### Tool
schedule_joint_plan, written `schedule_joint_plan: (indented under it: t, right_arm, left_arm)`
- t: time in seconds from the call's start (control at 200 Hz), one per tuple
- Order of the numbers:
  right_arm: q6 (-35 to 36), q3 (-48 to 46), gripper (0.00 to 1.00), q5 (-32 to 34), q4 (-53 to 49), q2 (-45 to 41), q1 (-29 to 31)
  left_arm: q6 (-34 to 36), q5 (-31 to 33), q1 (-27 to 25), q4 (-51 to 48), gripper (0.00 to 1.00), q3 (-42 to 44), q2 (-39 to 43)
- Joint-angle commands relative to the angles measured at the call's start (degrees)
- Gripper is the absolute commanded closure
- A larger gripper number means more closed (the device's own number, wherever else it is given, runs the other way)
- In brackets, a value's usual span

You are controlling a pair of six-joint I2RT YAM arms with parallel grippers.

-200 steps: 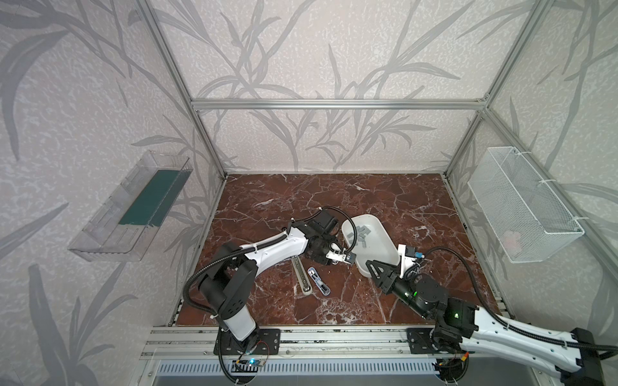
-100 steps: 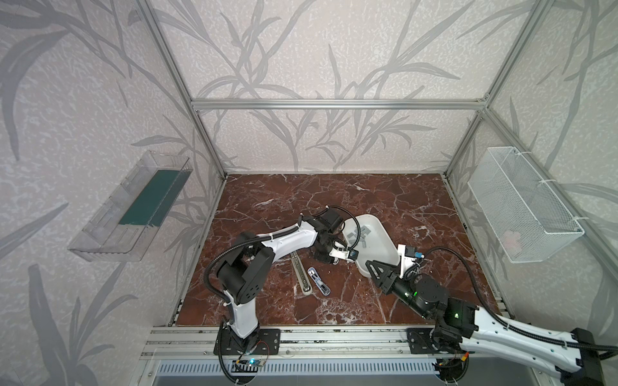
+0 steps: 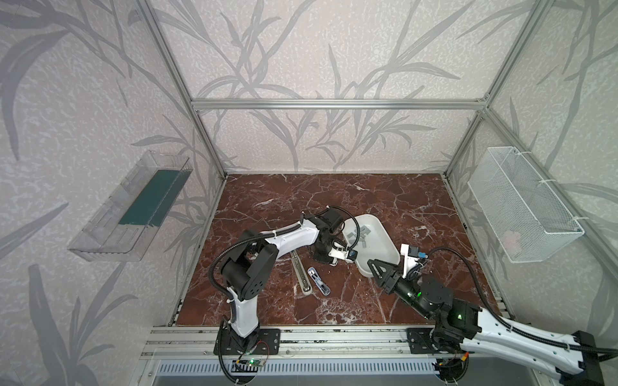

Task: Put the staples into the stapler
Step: 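Lower the left gripper onto the small white stapler and grasp it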

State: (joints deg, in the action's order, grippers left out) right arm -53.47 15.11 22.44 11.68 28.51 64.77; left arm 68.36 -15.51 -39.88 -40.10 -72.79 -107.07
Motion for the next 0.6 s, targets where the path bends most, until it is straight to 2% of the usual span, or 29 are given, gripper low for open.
schedule_joint_plan:
  t: [0.0,0.25,0.535,0.595]
  right_arm:
    - [0.6,-0.8,0.55,0.4,-0.1,-0.7,-0.2]
    - [0.6,-0.8,0.55,0.5,0.1,-0.4,-0.3]
    - [0.6,-0.9,0.55,0.4,0.3,0.0,-0.3]
    - [0.5,-0.9,0.55,0.4,0.3,0.0,-0.2]
  left_arm:
    - [0.6,-1.8,0.1,-2.9,0.64,-1.5,-1.2]
    - [0.8,-3.0,0.0,-3.4,0.67,-1.7,-1.6]
    - [0.9,-3.3,-0.2,-4.0,0.63,-2.0,-2.4]
    - [1.0,-3.4,-0.2,-4.1,0.67,-1.9,-2.4]
